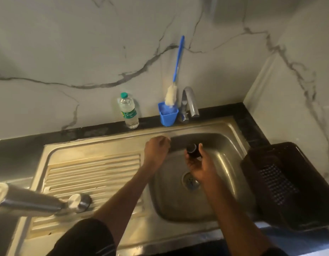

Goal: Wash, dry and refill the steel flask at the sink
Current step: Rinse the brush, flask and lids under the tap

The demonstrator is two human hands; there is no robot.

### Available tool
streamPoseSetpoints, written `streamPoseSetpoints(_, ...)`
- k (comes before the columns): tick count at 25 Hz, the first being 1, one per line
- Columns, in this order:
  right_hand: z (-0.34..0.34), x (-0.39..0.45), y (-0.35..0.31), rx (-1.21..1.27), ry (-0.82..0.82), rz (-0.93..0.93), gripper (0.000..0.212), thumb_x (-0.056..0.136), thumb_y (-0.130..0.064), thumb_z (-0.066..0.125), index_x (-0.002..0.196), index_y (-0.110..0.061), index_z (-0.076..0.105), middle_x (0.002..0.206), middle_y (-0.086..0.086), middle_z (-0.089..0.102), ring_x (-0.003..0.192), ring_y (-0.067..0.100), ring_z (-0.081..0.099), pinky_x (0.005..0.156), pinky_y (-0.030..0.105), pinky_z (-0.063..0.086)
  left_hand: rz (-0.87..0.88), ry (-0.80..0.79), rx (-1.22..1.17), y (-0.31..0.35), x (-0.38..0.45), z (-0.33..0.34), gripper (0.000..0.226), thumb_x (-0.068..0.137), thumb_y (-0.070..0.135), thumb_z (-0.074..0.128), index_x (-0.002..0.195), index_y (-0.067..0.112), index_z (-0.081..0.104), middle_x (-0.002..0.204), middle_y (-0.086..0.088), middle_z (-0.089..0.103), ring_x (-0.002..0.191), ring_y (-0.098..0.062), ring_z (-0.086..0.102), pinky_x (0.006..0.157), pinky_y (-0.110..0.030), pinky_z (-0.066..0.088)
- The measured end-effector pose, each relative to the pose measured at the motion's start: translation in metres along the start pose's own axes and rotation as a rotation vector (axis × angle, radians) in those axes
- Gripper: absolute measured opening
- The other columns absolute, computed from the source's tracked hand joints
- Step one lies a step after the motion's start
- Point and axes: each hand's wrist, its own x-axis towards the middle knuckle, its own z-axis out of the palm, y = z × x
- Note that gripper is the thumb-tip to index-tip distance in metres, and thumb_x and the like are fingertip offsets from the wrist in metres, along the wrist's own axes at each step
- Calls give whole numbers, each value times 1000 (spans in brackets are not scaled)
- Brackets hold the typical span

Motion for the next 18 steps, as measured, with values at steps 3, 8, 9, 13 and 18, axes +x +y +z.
streamPoseSetpoints(3,4,22,-13,40,-8,25,60,94,-30,72,142,1,55,120,27,64,82,34,75,57,33,63,13,-3,-43,36,41,21,32,94,43,53,101,22,77,95,-2,79,90,-26,74,85,-43,59)
streamPoseSetpoints(8,10,56,-20,97,40,46,61,95,-26,72,146,-1,51,132,29,58,98,40,67,59,39,64,79,-61,9,75,89,51,33,104,23,61,137,20,65,110,-1,71,94,-12,59,74,-25,44)
streamPoseSetpoints(9,11,61,-21,91,42,54,60,95,-26,72,146,0,51,130,29,59,99,39,67,60,39,64,86,-49,37,78,96,57,29,103,23,64,131,19,70,106,-1,73,91,-14,59,74,-27,43)
streamPoseSetpoints(13,15,74,-21,72,30,76,57,97,-27,70,144,1,52,128,29,59,98,39,67,62,38,64,48,70,23,79,106,70,7,93,7,69,89,8,75,79,-2,65,77,-20,57,67,-31,47)
streamPoseSetpoints(18,25,78,-20,119,35,99,41,97,-29,70,122,3,61,101,27,72,73,38,76,61,39,65,66,88,-108,67,105,73,20,94,8,71,81,22,64,68,15,56,65,-4,50,58,-14,45)
